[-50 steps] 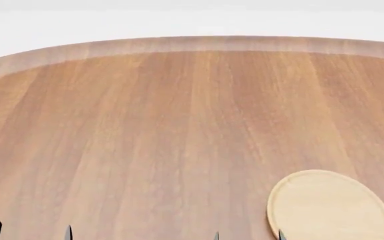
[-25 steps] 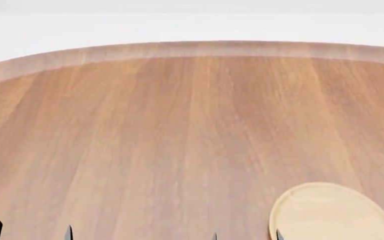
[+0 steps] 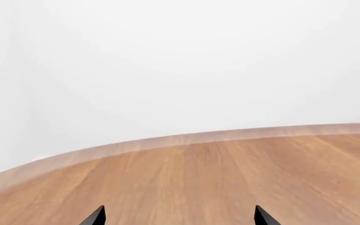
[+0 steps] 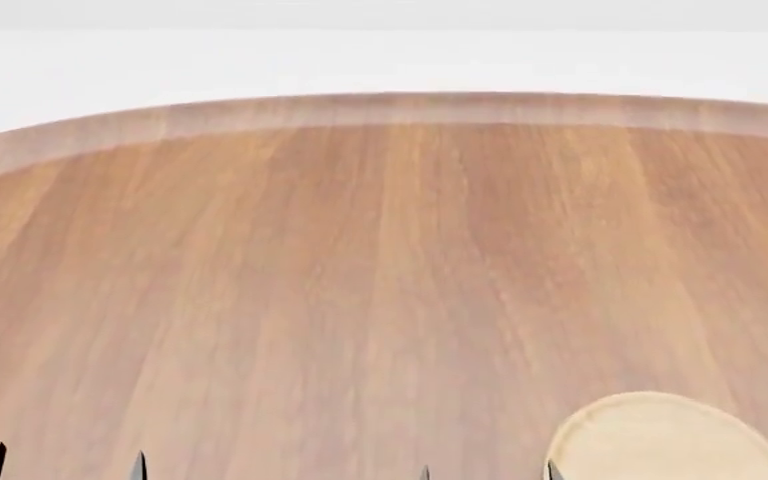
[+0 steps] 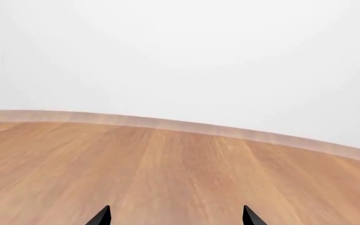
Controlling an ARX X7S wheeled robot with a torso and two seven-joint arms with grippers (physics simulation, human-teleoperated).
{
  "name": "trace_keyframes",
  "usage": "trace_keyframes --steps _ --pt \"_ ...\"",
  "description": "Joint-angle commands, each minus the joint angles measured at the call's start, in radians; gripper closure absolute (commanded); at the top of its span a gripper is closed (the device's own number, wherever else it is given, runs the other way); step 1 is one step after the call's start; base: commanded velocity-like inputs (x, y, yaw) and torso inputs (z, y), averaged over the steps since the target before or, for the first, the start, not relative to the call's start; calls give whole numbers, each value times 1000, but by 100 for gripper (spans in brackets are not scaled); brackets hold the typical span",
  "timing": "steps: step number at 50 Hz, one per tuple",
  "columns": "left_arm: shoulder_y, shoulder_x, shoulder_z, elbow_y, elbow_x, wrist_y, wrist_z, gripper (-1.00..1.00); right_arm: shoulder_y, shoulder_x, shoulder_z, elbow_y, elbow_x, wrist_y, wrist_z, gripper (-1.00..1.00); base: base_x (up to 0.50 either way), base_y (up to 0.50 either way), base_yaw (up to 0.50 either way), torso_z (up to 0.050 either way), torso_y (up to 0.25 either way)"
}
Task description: Put the chocolate pudding to the left of the plate.
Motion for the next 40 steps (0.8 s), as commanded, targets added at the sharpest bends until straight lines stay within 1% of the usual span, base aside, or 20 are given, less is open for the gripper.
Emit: trace_keyframes --steps 1,11,17,18,20,21,23,24,25,26,27,29,30,32,33,34,37,38,39,40 --pt "1 -3 5 3 -1 -1 -3 -100 3 2 -4 4 2 -2 2 -100 117 0 0 0 0" --pt "-3 -3 14 -4 2 2 -4 -100 8 7 15 -14 16 25 19 -100 90 0 0 0 0" --pt "-5 -5 13 -5 1 1 -7 -100 19 44 78 -79 31 109 51 -100 0 0 0 0 0" --pt "-6 -5 13 -5 0 1 -6 -100 15 62 114 -127 68 136 52 -100 0 0 0 0 0" --pt "-8 -5 14 -9 0 1 -6 -100 4 95 147 -176 172 122 -15 -100 0 0 0 0 0" --pt "-10 -6 14 -13 -1 4 -5 -100 8 132 182 -247 198 179 -4 -100 0 0 0 0 0" --pt "-10 -6 14 -14 -4 4 -4 -100 16 178 217 -350 164 260 46 -100 0 0 0 0 0" --pt "-11 -6 15 -14 -2 3 -5 -100 21 218 262 -429 245 301 20 -100 0 0 0 0 0" --pt "-11 -6 15 -14 -2 3 -6 -100 21 220 264 -431 248 304 20 -100 0 0 0 0 0" --pt "-12 -6 17 -16 -2 4 -5 -100 50 273 287 -520 248 398 43 -100 0 0 0 0 0" --pt "-13 -6 17 -17 -2 4 -5 -100 96 332 330 -593 331 493 24 -100 0 0 0 0 0" --pt "-15 -7 16 -19 -4 4 -5 -100 141 373 364 -632 398 566 12 -100 0 0 0 0 0" --pt "-16 -7 15 -20 -5 3 -6 -100 200 417 427 -653 541 649 -9 -100 0 0 0 0 0" --pt "-16 -7 17 -21 -4 4 -6 -100 279 477 466 -644 728 742 -57 -100 0 0 0 0 0" --pt "-16 -7 18 -22 -3 5 -6 -100 308 491 474 -635 786 778 -55 -100 0 0 0 0 0" --pt "-17 -6 21 -25 -1 5 -6 -100 386 536 479 -586 936 854 -90 -100 0 0 0 0 0" --pt "-17 -6 23 -25 2 4 -7 -100 491 582 428 -498 1110 971 -118 -100 0 0 0 0 0" --pt "-18 -5 24 -27 0 6 -7 -100 508 594 416 -483 1124 989 -131 -100 0 0 0 0 0" --pt "-19 -2 19 -34 -11 18 -5 -100 505 600 446 -455 1194 980 -170 -100 0 0 0 0 0" --pt "-25 -1 22 -41 -13 11 -2 -100 523 621 483 -410 1314 992 -148 -100 0 0 0 0 0"
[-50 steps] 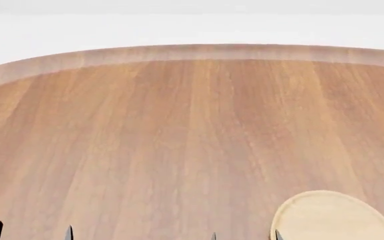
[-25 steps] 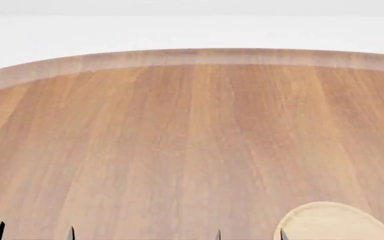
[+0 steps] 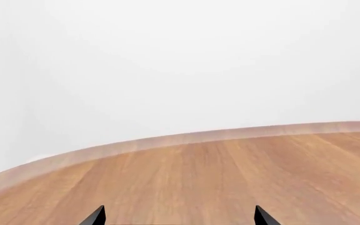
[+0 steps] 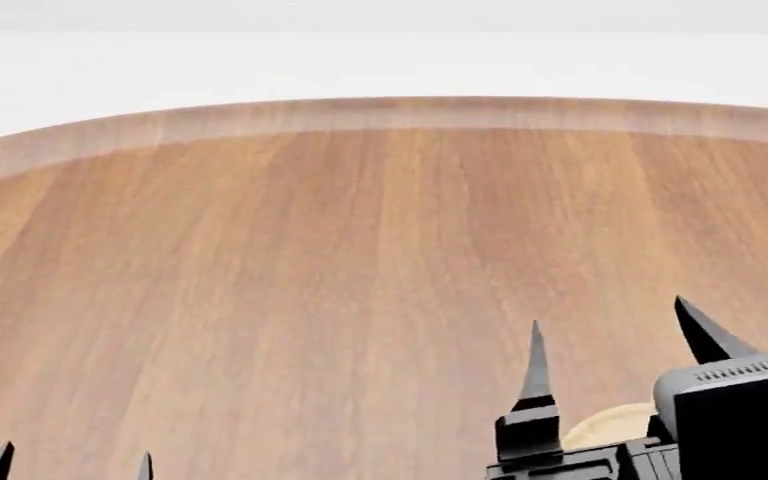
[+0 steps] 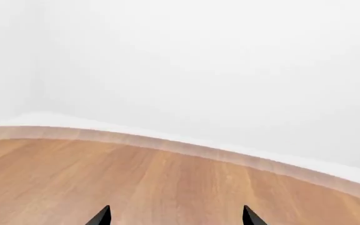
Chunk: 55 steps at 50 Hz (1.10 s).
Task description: Put the chocolate pudding to the left of the plate.
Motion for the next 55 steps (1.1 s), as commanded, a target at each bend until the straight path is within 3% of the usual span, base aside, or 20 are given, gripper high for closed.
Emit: trace_keyframes --steps 1,3,7,12,19,23,32,55 --pt "-11 5 5 -22 -4 6 0 -100 259 228 137 51 646 346 -72 -100 0 0 0 0 0" --pt "-8 2 9 -12 -5 -2 1 -100 295 284 169 55 707 362 -71 -100 0 0 0 0 0" --pt "-13 2 13 -20 -3 -1 3 -100 415 374 101 78 713 448 -78 -100 0 0 0 0 0" --pt "-22 7 18 -38 -1 -1 2 -100 494 449 19 4 664 519 -230 -100 0 0 0 0 0" --pt "-21 0 19 -26 -5 -9 2 -100 558 448 -140 -49 621 626 -377 -100 0 0 0 0 0" --pt "-30 4 23 -45 -4 -7 4 -100 464 451 -198 -107 459 558 -463 -100 0 0 0 0 0" --pt "-34 5 30 -57 0 0 3 -100 337 437 -272 -106 286 446 -517 -100 0 0 0 0 0" --pt "-38 5 49 -74 9 6 1 -100 167 369 -404 13 69 264 -579 -100 0 0 0 0 0"
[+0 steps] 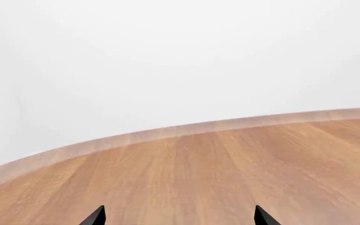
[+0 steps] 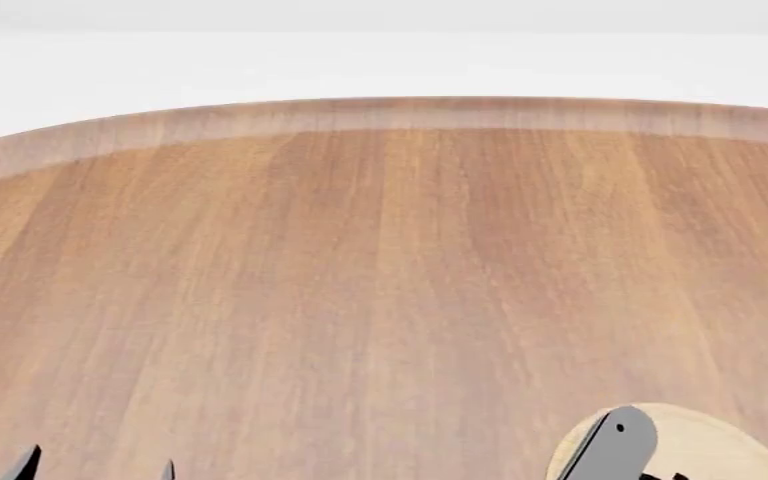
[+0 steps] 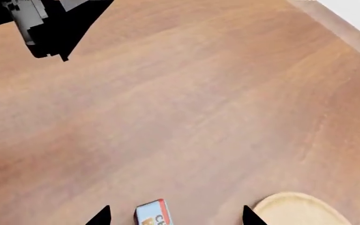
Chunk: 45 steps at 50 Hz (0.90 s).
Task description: Put the chocolate pudding to the left of the plate.
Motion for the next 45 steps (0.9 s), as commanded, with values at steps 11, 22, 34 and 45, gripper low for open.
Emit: trace_keyframes --steps 11,22,34,45 --pt "-6 1 14 -19 6 8 -3 -100 -143 -22 -111 158 -212 -192 -91 -100 0 0 0 0 0" --pt "-1 -4 18 -4 9 1 -10 -100 -188 -46 -139 213 -260 -257 -101 -100 0 0 0 0 0" --pt "-1 -5 25 -6 10 3 -12 -100 -210 -85 -184 281 -326 -320 -121 -100 0 0 0 0 0" --pt "3 -7 34 -5 16 5 -16 -100 -256 -116 -203 349 -365 -413 -138 -100 0 0 0 0 0"
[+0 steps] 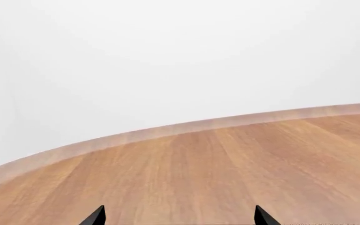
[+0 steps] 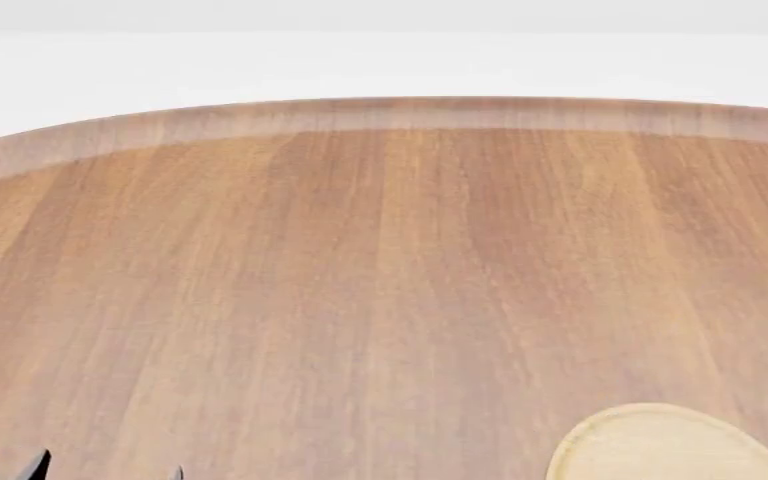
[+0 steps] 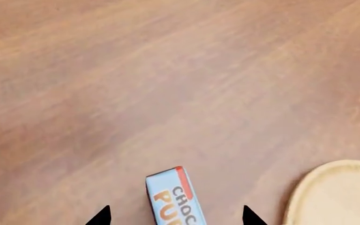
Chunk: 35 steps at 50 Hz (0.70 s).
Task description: Put the chocolate pudding to the left of the plate.
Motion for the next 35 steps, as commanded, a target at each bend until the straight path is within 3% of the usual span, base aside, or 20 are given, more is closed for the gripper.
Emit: trace_keyframes --steps 1,35 --pt "3 -3 6 3 2 1 -4 -100 -45 -30 -29 65 -50 -87 -18 -100 0 0 0 0 0" --pt "-5 -7 15 -6 2 3 -14 -100 -110 -20 -4 169 -59 -163 2 -100 0 0 0 0 0"
